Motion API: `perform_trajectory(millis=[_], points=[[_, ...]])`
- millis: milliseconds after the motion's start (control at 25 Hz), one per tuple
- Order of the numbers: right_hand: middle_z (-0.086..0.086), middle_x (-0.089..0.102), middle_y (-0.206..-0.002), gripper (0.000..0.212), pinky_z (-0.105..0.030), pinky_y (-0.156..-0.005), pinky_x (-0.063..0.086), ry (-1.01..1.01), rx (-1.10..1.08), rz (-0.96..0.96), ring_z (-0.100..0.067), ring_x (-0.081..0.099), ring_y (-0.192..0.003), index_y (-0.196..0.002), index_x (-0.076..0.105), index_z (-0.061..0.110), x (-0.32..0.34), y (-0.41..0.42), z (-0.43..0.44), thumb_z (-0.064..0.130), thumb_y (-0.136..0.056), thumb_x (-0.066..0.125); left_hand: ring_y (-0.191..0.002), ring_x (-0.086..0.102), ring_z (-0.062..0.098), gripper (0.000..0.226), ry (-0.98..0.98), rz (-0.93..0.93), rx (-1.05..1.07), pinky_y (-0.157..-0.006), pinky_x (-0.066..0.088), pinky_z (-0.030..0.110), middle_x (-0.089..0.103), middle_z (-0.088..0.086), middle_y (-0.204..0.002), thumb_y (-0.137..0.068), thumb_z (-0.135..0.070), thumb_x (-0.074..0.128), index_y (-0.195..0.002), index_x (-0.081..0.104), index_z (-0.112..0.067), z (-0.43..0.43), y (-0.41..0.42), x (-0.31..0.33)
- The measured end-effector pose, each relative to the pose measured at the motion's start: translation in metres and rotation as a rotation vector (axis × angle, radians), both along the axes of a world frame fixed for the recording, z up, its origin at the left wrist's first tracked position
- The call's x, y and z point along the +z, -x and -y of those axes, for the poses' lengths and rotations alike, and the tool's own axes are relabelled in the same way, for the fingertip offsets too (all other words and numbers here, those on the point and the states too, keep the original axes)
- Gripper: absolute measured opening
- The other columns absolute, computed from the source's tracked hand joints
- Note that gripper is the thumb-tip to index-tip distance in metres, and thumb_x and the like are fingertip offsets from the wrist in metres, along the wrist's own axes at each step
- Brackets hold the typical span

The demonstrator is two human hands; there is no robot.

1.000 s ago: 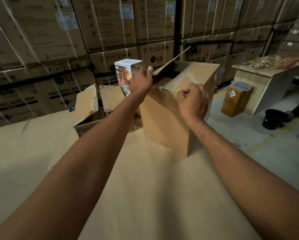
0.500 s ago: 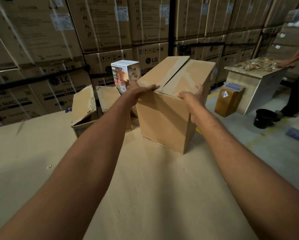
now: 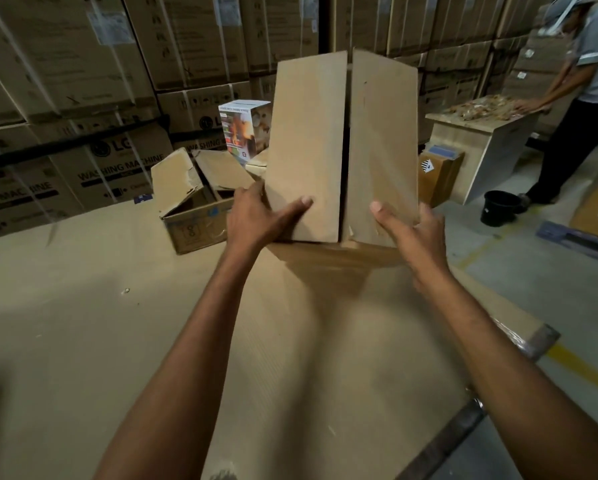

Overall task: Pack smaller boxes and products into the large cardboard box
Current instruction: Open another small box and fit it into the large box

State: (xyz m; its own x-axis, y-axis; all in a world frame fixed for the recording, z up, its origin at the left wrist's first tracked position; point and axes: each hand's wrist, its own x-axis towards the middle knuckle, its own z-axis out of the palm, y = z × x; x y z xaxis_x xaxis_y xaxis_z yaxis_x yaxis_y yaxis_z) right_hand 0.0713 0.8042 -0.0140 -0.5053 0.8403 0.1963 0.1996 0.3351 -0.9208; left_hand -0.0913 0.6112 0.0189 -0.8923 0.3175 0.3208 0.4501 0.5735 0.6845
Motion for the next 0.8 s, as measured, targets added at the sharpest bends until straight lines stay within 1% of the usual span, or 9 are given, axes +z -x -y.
perform_trajectory(millis=[40,80,160,280,400,480,600,720,800], points=[[-0.001,0.044,-0.132,0.097,-0.044,-0.107,0.046,-0.014,0.002,0.027,-0.028,0.048,-0.128,-0.141,0.049,0.026,-0.001,-0.008,0.007,0.076,-0.064,0.079,-0.112,0.061,0.025,0.095,-0.093,0.019,0.002,-0.094,0.055,0.046,0.061,0.004,-0.123,-0.062,-0.091,0.065,-0.126,0.053,-0.023,0.010,-0.017,-0.007],[0.002,0.040,-0.127,0.093,-0.043,-0.103,0.048,-0.034,-0.001,0.050,-0.027,0.047,-0.125,-0.138,0.048,0.027,-0.003,-0.014,0.014,0.072,-0.064,0.081,-0.112,0.062,0.023,0.090,-0.191,0.055,-0.012,-0.095,0.055,0.044,0.062,0.003,-0.123,-0.064,-0.085,0.071,-0.124,0.048,-0.023,0.017,-0.034,-0.014],[0.002,0.043,-0.129,0.092,-0.040,-0.096,0.052,-0.078,0.020,0.056,-0.024,0.052,-0.120,-0.140,0.044,0.026,-0.008,-0.032,0.033,0.065,-0.067,0.085,-0.114,0.064,0.023,0.088,-0.308,0.129,-0.024,-0.097,0.054,0.041,0.064,0.002,-0.126,-0.066,-0.072,0.081,-0.125,0.039,-0.022,0.030,-0.073,-0.027],[0.000,0.060,-0.132,0.092,-0.039,-0.091,0.054,-0.185,0.017,-0.007,-0.022,0.060,-0.114,-0.141,0.046,0.023,-0.006,-0.068,0.060,0.063,-0.068,0.085,-0.115,0.063,0.024,0.092,-0.361,0.137,0.051,-0.097,0.054,0.040,0.063,0.003,-0.128,-0.064,-0.066,0.087,-0.127,0.036,-0.023,0.051,-0.119,-0.029],[0.000,0.064,-0.129,0.089,-0.023,-0.077,0.047,-0.296,-0.003,-0.079,-0.011,0.055,-0.103,-0.144,0.048,0.022,0.012,-0.111,0.089,0.064,-0.073,0.082,-0.118,0.061,0.022,0.096,-0.381,0.069,0.108,-0.100,0.053,0.041,0.060,-0.002,-0.133,-0.062,-0.068,0.086,-0.133,0.037,-0.025,0.082,-0.158,-0.013],[0.000,0.065,-0.128,0.087,-0.020,-0.072,0.041,-0.344,0.007,-0.132,-0.011,0.058,-0.102,-0.143,0.051,0.021,0.026,-0.140,0.107,0.065,-0.074,0.080,-0.121,0.059,0.019,0.096,-0.372,0.002,0.140,-0.101,0.053,0.040,0.058,-0.004,-0.139,-0.064,-0.068,0.086,-0.137,0.038,-0.029,0.103,-0.190,0.001],[0.000,0.066,-0.130,0.091,-0.028,-0.080,0.047,-0.357,0.065,-0.147,-0.019,0.063,-0.109,-0.145,0.049,0.022,0.039,-0.178,0.133,0.071,-0.073,0.077,-0.112,0.055,0.014,0.097,-0.329,-0.080,0.177,-0.094,0.055,0.037,0.054,-0.003,-0.145,-0.065,-0.068,0.084,-0.145,0.037,-0.036,0.138,-0.244,0.017],[0.001,0.064,-0.136,0.098,-0.041,-0.091,0.055,-0.353,0.117,-0.144,-0.022,0.063,-0.117,-0.151,0.044,0.026,0.041,-0.200,0.168,0.076,-0.072,0.074,-0.103,0.048,0.008,0.098,-0.283,-0.125,0.243,-0.079,0.049,0.025,0.053,-0.002,-0.143,-0.067,-0.068,0.082,-0.149,0.037,-0.037,0.181,-0.285,0.030],[0.002,0.063,-0.140,0.099,-0.036,-0.095,0.052,-0.332,0.183,-0.164,-0.022,0.062,-0.121,-0.153,0.042,0.028,0.043,-0.208,0.197,0.074,-0.072,0.076,-0.098,0.052,0.008,0.095,-0.246,-0.151,0.296,-0.081,0.054,0.030,0.055,-0.003,-0.140,-0.067,-0.071,0.080,-0.147,0.040,-0.038,0.215,-0.305,0.037]])
